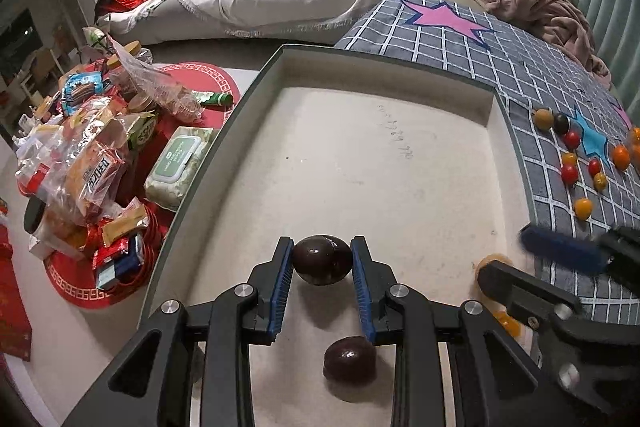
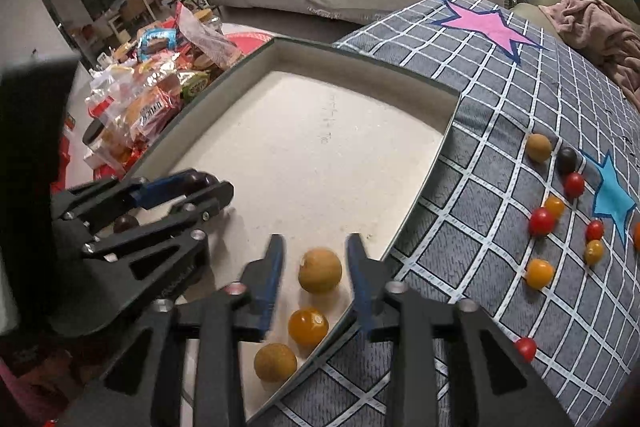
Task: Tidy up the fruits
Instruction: 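Carry both fruits into the white tray and open both tools, then move both tools back toward the red and yellow tomatoes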
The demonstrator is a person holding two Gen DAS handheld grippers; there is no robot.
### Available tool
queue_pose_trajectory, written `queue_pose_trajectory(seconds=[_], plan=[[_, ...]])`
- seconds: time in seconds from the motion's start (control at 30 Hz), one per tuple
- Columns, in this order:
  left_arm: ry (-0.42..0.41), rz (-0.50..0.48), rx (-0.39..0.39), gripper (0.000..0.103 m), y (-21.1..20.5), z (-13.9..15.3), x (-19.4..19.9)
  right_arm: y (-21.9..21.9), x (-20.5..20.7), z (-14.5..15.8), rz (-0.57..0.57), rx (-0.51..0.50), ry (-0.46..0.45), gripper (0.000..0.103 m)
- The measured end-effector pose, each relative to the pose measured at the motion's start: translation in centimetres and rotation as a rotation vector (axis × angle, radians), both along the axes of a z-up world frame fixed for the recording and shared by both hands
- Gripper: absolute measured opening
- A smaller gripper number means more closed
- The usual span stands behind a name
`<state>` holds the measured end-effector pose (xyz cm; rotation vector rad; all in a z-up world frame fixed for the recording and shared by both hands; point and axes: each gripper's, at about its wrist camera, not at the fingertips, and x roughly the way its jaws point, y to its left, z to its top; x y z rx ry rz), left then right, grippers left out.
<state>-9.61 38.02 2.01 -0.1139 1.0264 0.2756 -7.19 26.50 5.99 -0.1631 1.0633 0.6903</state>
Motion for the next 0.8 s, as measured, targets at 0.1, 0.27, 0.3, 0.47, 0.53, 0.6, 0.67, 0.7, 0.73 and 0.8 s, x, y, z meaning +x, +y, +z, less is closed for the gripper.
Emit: queue_pose_trajectory(seconds=[0.1, 0.27, 0.3, 0.47, 0.53, 0.6, 0.67, 0.7, 0.73, 0.8], plan=[[0.016, 0.007, -0.005, 0.031, 0.1, -0.2, 0.0, -0.5, 0.0, 0.7, -0.016, 0.014, -0.012, 0.063], [0.044, 0.01, 0.008, 0.031, -0.3, -0.6, -0.1, -2.1, -0.1, 1.5, -0.059, 0.035, -0.018, 0.081], [0.043, 0.008, 0.015, 0.031, -0.5, -0.5, -0.2, -2.4, -0.1, 1.5, -0.065, 0.033, -0.017, 0.082], [-0.016, 0.016, 0.014, 0.086, -1.4, 0.7, -1.2, -5.1, -0.5, 1.6, -0.132, -0.014, -0.05, 0.095], [-0.014, 0.002, 0.011, 0.086, -2.1, 1.2, -1.3, -6.7, -0.4, 1.6, -0.169, -0.025, -0.059, 0.103], [-0.019, -0.014, -0.004, 0.086, -2.7, 1.6, -1.4, -8.5, -0.3, 1.5, -0.199, -0.021, -0.048, 0.103], [-0.03, -0.049, -0.021, 0.086, -4.1, 2.4, -1.6, -10.9, -0.2, 1.0, -0.238, -0.016, -0.03, 0.103], [-0.039, -0.063, -0.021, 0.086, -4.7, 2.8, -1.8, -12.0, -0.1, 0.7, -0.259, -0.018, -0.022, 0.103], [-0.047, -0.076, -0.019, 0.086, -5.5, 3.1, -1.9, -13.3, -0.1, 0.3, -0.286, -0.026, -0.011, 0.103], [-0.063, -0.111, -0.017, 0.086, -7.2, 3.8, -2.0, -15.3, 0.0, -0.4, -0.336, -0.046, 0.006, 0.103]])
